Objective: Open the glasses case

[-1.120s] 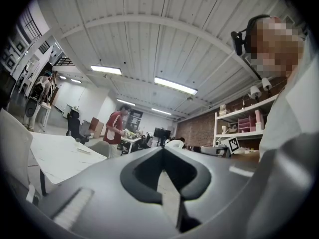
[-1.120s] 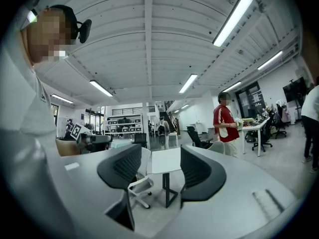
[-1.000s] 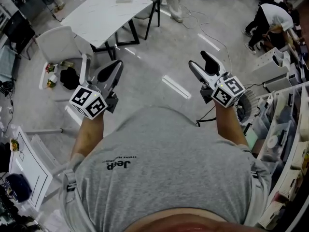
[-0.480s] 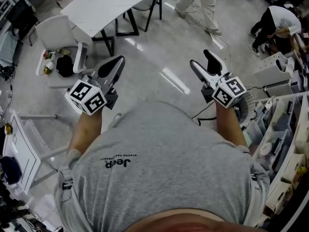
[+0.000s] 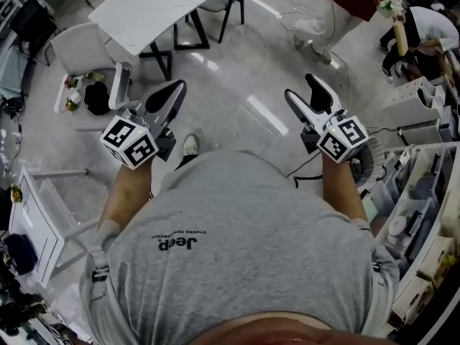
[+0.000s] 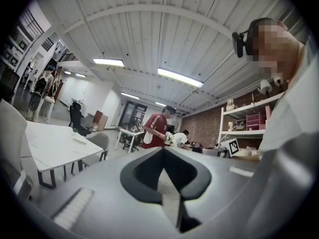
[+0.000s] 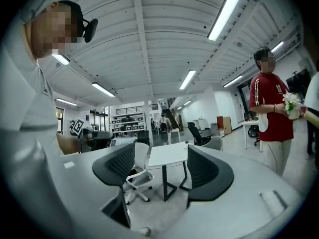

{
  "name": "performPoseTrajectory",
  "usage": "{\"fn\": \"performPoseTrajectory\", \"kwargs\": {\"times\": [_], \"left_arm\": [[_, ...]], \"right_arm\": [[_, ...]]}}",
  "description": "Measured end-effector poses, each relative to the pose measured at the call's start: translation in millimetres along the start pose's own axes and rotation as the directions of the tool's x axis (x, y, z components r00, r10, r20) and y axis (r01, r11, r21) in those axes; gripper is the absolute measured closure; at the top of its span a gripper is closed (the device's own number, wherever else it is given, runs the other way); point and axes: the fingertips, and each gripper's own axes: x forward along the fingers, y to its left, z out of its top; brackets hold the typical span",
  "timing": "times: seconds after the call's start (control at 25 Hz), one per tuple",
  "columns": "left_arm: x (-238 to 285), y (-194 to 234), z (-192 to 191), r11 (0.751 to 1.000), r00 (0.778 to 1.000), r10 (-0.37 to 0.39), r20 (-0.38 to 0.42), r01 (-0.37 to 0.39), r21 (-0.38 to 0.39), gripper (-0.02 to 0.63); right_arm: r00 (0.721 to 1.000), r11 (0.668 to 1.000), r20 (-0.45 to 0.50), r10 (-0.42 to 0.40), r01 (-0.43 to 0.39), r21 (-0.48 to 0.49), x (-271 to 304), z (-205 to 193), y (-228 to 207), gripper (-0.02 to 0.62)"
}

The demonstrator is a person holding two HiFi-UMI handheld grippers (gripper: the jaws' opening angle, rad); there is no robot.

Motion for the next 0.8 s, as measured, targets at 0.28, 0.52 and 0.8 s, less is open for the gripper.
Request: {"fn": "performPoseTrajectory", "kwargs": {"times": [0.28, 0.52, 0.8], "left_arm": [[47.2, 75.4, 3.1, 0.995, 0.996, -0.091, -0.006, 0.09, -0.032, 0.557], [106.6, 173.8, 35.2, 0.982, 0.982, -0.186, 0.008, 0.187, -0.032, 0.557], [164.2, 284.5, 95.8, 0.964, 0.964, -0.266, 0.007, 0.266, 0.015, 0.557]], "right_arm": [[0.996, 0.996, -0.015, -0.088, 0.088, -0.018, 54.7, -3.9, -31.7, 0.285], [0.985, 0.983, 0.014, -0.173, 0.173, -0.057, 137.4, 20.2, -65.6, 0.285], [0.975, 0.973, 0.059, -0.215, 0.219, -0.072, 253.2, 60.4, -100.7, 0.285]]}}
